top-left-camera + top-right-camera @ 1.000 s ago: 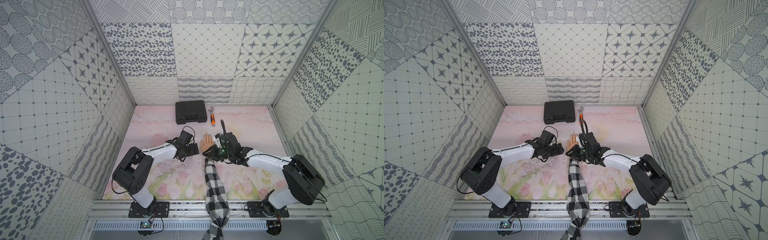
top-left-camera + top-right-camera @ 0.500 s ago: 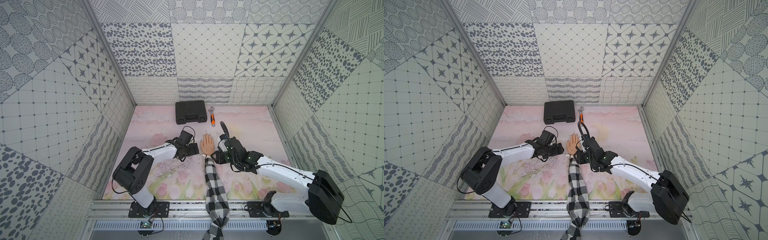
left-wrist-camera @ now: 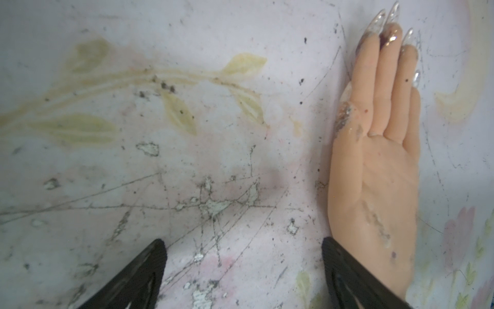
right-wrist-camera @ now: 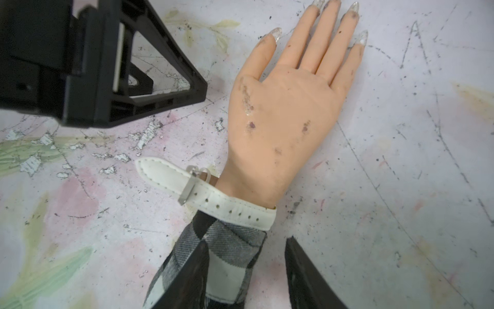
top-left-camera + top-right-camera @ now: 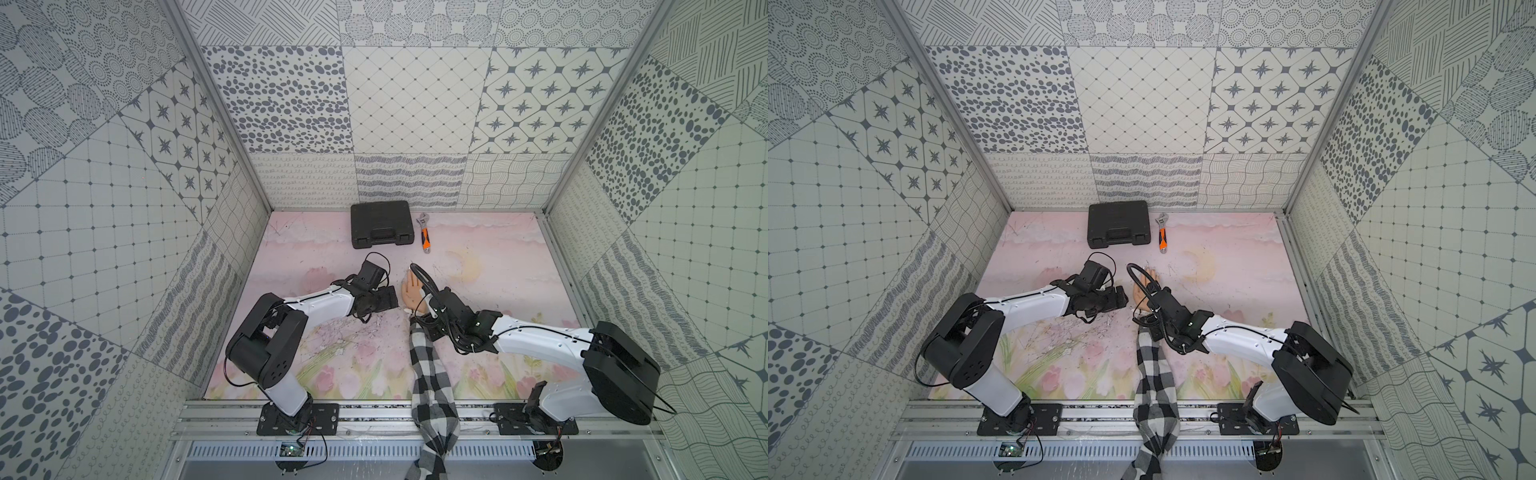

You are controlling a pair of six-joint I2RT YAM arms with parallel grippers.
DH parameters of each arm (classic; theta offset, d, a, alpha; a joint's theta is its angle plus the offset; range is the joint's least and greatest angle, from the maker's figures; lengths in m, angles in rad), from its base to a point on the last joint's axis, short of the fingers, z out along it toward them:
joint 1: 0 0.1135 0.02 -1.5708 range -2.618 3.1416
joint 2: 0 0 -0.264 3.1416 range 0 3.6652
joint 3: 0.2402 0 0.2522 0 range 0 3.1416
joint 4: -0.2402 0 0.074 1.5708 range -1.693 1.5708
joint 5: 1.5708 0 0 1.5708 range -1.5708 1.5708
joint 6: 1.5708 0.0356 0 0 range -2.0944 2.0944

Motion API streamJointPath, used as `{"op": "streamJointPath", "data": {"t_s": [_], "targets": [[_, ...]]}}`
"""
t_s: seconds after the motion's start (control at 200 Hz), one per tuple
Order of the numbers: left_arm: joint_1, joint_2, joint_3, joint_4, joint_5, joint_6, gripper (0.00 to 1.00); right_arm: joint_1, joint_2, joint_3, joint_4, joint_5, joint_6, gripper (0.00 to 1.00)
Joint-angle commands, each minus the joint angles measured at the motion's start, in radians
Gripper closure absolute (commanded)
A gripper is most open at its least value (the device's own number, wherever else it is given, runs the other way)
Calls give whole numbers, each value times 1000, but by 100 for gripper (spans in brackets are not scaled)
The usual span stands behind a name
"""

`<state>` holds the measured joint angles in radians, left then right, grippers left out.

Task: Take off the watch
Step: Untie the watch from the hand.

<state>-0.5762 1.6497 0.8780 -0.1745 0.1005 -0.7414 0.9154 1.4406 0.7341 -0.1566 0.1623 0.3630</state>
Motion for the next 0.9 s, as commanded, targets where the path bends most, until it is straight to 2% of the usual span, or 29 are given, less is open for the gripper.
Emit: {"op": "streamJointPath", "data": {"t_s": [0.0, 0.215, 0.405, 0.595, 0.68, 0.895], "targets": [[5, 20, -3, -92, 25, 3, 8, 11, 50, 58, 77, 20, -33, 51], [4, 16, -8, -88, 27, -1, 8, 14, 119, 105, 91, 23, -43, 54], [5, 18, -9, -85, 30, -2, 8, 15, 115, 109, 61, 32, -55, 76], [5, 22, -10, -78, 36, 0, 8, 15, 62, 84, 27, 56, -63, 90], [5, 24, -8, -74, 37, 0, 8, 14, 46, 81, 13, 59, -69, 100], [5, 26, -8, -71, 42, -3, 8, 14, -1, 87, -3, 97, -70, 100]]}}
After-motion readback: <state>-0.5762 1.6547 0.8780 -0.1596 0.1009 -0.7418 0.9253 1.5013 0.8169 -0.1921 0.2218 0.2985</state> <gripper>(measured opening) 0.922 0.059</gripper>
